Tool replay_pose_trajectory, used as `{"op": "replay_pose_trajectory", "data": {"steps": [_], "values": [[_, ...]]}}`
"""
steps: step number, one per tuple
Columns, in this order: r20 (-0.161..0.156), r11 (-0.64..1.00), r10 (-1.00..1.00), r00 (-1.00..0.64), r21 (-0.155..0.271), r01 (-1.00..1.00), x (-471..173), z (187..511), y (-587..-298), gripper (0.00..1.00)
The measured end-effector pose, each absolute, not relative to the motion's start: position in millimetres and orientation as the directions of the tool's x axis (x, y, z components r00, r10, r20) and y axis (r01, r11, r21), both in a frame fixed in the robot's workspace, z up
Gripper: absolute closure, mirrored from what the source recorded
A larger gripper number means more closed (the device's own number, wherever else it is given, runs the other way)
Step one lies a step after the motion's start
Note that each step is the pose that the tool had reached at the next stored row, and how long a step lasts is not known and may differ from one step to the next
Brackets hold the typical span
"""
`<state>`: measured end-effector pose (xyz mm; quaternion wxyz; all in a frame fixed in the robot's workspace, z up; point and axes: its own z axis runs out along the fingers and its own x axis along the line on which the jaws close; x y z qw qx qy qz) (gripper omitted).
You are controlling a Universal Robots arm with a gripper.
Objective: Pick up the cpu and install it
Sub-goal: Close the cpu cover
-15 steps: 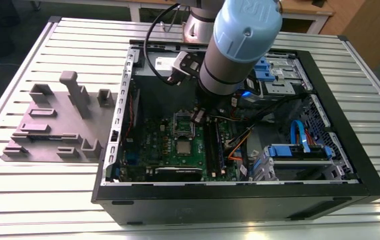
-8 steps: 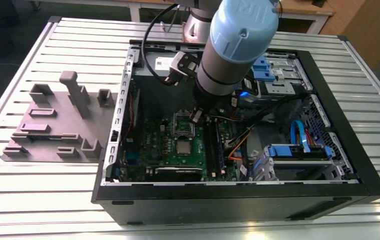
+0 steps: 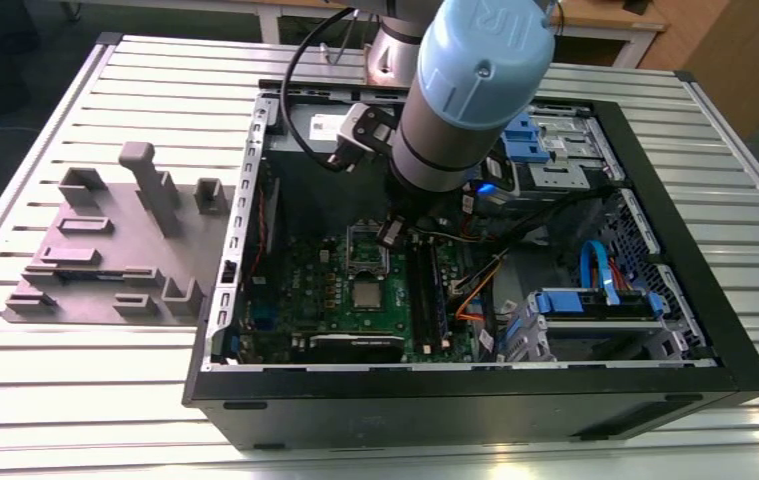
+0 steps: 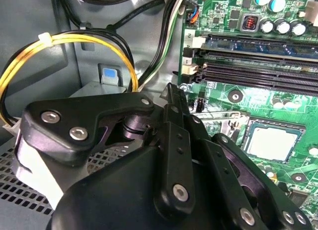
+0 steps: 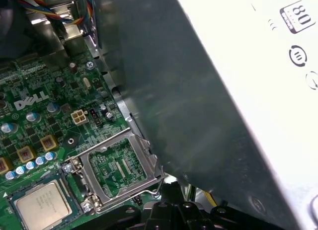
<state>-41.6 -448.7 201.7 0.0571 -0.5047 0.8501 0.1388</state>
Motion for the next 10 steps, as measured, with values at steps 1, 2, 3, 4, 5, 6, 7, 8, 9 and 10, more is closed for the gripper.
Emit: {"op": "replay_pose_trajectory", "data": {"steps": [1, 2, 3, 4, 5, 6, 7, 8, 9, 10], "values": [[-0.237, 0.452, -0.842, -0.484, 0.178, -0.874, -41.6, 201.7, -448.7, 0.89], [-0.237, 0.452, -0.842, -0.484, 0.178, -0.874, -41.6, 201.7, -448.8, 0.89], [-0.237, 0.452, -0.842, -0.484, 0.178, -0.874, -41.6, 201.6, -448.8, 0.89], [-0.237, 0.452, -0.842, -0.484, 0.178, -0.874, -41.6, 201.5, -448.8, 0.89], [-0.235, 0.453, -0.843, -0.484, 0.177, -0.874, -41.6, 201.3, -448.7, 0.89], [-0.23, 0.453, -0.844, -0.484, 0.176, -0.874, -41.7, 201.3, -448.7, 0.89], [-0.225, 0.454, -0.845, -0.484, 0.174, -0.874, -41.6, 201.3, -448.7, 0.89], [-0.22, 0.455, -0.847, -0.485, 0.171, -0.874, -41.6, 201.4, -448.7, 0.89], [-0.214, 0.457, -0.848, -0.485, 0.169, -0.874, -41.6, 201.4, -448.7, 0.89], [-0.21, 0.457, -0.849, -0.485, 0.168, -0.873, -41.6, 201.3, -448.7, 0.89]]}}
